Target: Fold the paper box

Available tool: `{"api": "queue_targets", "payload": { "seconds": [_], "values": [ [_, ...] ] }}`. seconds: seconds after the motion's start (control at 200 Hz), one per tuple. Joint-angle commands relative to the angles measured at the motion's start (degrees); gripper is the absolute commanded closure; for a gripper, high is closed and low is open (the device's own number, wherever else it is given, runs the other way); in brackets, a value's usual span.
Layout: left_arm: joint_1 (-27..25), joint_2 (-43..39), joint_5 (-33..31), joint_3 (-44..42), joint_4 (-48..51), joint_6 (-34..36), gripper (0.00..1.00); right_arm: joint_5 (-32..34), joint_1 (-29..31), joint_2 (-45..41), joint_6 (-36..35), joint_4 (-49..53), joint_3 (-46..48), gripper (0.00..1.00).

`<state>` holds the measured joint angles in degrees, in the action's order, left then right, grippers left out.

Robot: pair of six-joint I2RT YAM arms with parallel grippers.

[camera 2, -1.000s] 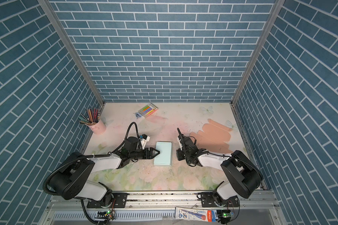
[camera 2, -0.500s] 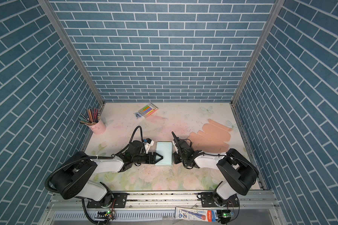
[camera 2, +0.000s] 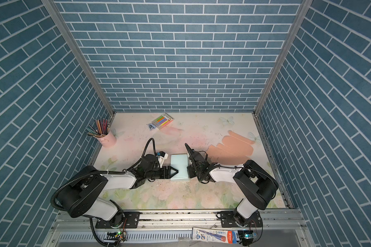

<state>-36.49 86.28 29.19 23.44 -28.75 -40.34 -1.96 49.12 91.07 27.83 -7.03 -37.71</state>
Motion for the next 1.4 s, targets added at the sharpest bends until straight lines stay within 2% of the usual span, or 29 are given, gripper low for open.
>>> {"api": "queue_targets", "payload": {
  "seconds": [0.0, 0.075, 0.175, 0.28, 0.45, 0.735, 1.095, 1.395],
  "values": [
    [-0.5, 0.9, 1.3, 1.2, -2.1, 0.1, 0.27, -4.4, 2.1, -0.6, 1.6, -2.1, -0.8, 0.89],
    [1.2, -0.1, 1.6, -0.1, -1.9, 0.3, 0.27, -4.2, 1.4, -1.9, 2.3, -1.9, 1.5, 0.89],
    [2.2, -2.4, 2.0, -1.2, 0.8, 1.7, 0.15, -4.1, 0.6, -5.1, 3.4, -2.0, 5.5, 0.89],
    [2.1, -5.1, 1.6, -2.3, 5.1, 3.5, 0.14, -3.7, 0.6, -8.5, 4.4, -1.0, 8.5, 0.89],
    [1.2, -8.6, 1.4, -6.1, 5.8, 2.2, 0.14, -4.3, 0.8, -10.7, 6.5, -1.4, 11.7, 0.88],
    [-3.8, -9.6, -1.0, -7.0, 3.4, -0.9, 0.17, -4.8, 3.8, -9.4, 7.9, -1.3, 11.0, 0.89],
    [-8.1, -5.3, -1.6, -4.7, -0.9, -3.3, 0.24, -4.6, 6.0, -7.2, 8.4, -2.5, 9.2, 0.90],
    [-11.7, -1.7, -2.6, -2.7, -4.3, -5.1, 0.26, -4.5, 7.1, -7.0, 8.5, -3.1, 8.4, 0.90]
  ]
}}
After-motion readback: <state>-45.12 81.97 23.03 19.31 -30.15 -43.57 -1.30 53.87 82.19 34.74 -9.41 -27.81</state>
